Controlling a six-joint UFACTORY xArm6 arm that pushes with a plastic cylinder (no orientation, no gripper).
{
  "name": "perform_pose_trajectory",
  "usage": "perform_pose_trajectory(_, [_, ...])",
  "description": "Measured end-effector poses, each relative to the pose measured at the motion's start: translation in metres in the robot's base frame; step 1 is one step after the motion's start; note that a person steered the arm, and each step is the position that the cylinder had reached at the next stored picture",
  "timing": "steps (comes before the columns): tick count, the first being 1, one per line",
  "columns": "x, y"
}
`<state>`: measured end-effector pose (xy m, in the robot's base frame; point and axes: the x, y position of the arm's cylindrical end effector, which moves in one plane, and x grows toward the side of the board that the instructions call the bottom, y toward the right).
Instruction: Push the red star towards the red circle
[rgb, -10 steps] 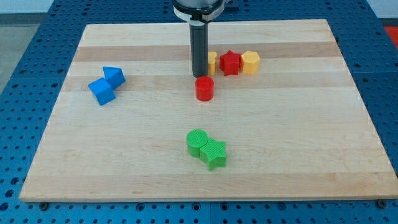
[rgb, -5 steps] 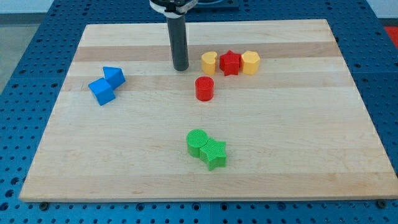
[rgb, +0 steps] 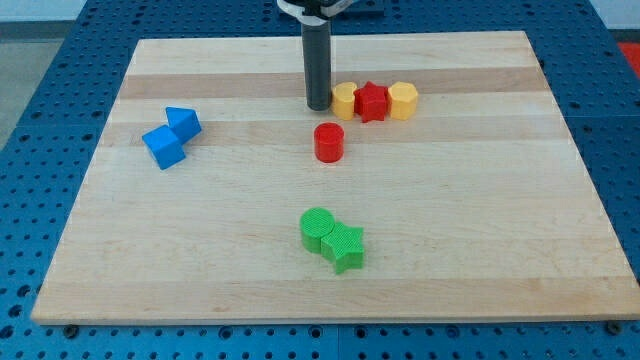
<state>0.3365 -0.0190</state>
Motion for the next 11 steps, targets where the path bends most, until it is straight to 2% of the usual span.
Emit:
perform_pose_trajectory(4, [0.000,-0.012])
perform_pose_trajectory(6, [-0.026,-0.025])
perform_pose_trajectory(9, [-0.044,0.034])
perform_pose_trajectory(11, [-0.044,0.034])
